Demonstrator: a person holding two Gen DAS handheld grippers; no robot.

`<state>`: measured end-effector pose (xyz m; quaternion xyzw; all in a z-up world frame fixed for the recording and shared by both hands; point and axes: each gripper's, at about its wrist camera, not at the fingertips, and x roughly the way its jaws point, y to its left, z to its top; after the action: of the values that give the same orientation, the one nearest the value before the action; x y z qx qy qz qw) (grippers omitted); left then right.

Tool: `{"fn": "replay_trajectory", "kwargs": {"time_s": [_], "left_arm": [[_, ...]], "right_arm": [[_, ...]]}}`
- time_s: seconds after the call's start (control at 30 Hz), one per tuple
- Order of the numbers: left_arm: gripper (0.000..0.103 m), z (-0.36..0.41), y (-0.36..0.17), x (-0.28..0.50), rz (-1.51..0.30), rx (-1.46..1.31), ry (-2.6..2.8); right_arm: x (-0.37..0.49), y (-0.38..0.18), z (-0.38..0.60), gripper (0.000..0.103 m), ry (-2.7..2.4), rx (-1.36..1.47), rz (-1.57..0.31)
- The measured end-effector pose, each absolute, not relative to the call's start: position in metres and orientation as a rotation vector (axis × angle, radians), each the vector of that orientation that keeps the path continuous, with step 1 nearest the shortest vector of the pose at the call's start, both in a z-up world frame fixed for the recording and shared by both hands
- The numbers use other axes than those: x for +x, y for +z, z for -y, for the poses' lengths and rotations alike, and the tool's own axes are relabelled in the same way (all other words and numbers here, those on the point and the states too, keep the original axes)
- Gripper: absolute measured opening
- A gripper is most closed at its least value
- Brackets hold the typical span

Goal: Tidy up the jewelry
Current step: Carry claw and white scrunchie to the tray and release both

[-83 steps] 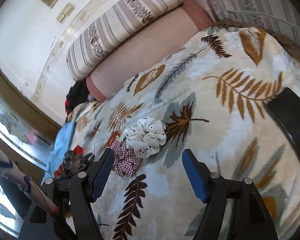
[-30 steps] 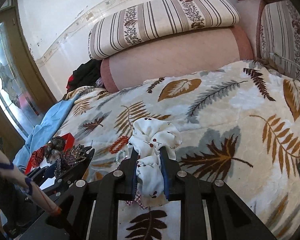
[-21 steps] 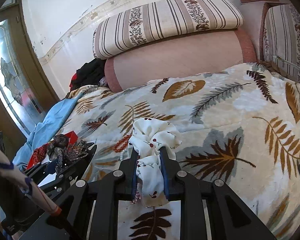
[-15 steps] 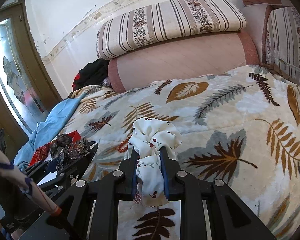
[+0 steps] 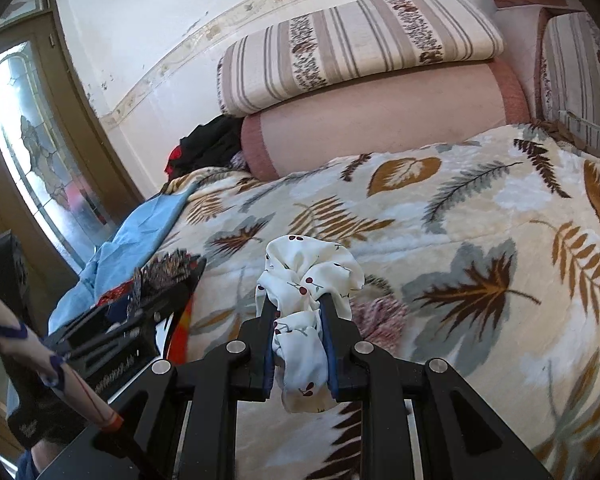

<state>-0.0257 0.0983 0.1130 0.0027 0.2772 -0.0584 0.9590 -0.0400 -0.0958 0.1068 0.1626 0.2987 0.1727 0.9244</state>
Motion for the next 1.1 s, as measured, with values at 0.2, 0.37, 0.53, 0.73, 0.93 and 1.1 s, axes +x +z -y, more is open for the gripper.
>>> {"fn": "replay_trajectory", "kwargs": {"time_s": [0.2,0.37,0.53,0.73,0.93,1.1], "left_arm": [[0.043,-0.135,0.121,-0.030,-0.546,-0.038,-0.071],[0.043,-0.173,0.125,-0.033,-0.542,-0.084,-0.022],[0.043,-0.212,0.122,-0.036,-0.563,-0.123,0.027],[0.043,-0.255,0.114,-0.037,-0.601,-0.158,0.096],[0.043,-0.311,0.106,-0.038,-0.644,-0.250,0.178],[0.043,-0.340,0.095,-0.039,-0.688,-0.285,0.232]], "right_arm": [[-0.044,0.116,0.066,0.021,0.389,0.337,-0.624],[-0.045,0.125,0.026,0.021,0.429,0.284,-0.631],[-0.041,0.127,-0.011,0.021,0.471,0.259,-0.649],[-0.032,0.128,-0.053,0.021,0.521,0.236,-0.680],[-0.027,0.125,-0.092,0.021,0.574,0.215,-0.714],[-0.020,0.119,-0.117,0.021,0.610,0.210,-0.747]]}}
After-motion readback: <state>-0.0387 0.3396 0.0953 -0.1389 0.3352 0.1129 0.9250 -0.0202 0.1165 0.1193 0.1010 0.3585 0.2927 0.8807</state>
